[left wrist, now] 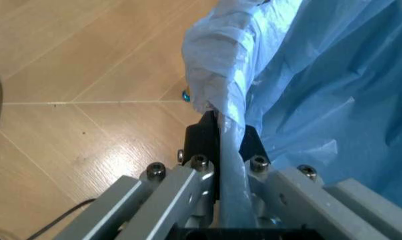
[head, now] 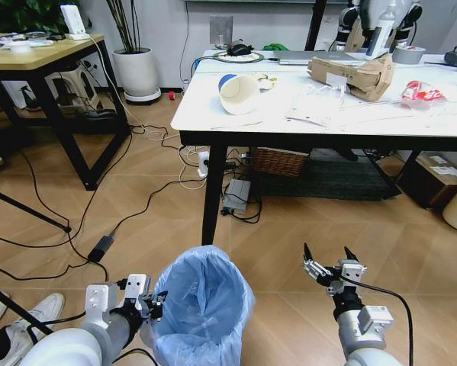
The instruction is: Pick up the trash bin and place the trash from the table into it.
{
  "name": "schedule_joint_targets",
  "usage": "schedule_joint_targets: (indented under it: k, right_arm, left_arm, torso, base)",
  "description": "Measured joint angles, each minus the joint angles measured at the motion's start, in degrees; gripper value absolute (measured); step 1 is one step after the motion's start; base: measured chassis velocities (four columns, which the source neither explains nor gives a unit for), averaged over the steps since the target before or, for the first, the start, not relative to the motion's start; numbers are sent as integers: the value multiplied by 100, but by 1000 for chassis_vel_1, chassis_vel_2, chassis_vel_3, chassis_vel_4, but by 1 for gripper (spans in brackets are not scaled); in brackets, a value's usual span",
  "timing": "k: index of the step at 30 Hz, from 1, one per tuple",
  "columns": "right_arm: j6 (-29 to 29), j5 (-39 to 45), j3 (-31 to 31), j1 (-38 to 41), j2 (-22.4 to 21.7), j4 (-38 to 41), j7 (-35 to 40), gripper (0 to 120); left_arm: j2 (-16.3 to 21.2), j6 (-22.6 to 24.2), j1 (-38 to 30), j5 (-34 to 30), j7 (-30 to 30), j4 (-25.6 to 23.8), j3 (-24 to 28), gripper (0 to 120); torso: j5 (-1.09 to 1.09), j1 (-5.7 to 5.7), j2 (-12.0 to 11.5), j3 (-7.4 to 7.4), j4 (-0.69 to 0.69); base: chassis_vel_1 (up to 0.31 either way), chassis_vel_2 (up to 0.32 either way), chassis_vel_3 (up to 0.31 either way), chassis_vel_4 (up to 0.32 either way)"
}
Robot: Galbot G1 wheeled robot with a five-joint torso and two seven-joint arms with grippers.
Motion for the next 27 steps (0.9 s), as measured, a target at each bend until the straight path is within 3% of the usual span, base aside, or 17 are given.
schedule_joint_targets:
  k: [5, 18, 27]
  right_arm:
    - [-2, -3, -10, 24, 77, 13, -1, 100]
    - [-10, -32, 40, -95, 153, 229, -4, 100]
    - [-33, -36, 81, -251, 162, 439, -3, 100]
  left_arm:
    - [50, 1, 46, 321, -19, 1, -40, 0]
    - [156, 1, 262, 386, -47, 1, -87, 0]
    - [14, 1, 573, 540, -35, 1, -140, 0]
  torso:
    - [0, 20, 137, 116, 0]
    - [0, 77, 452, 375, 0]
    - [1, 125, 646, 522, 0]
  base:
    - [0, 0, 0, 0]
    - [0, 0, 0, 0]
    - [0, 0, 0, 0]
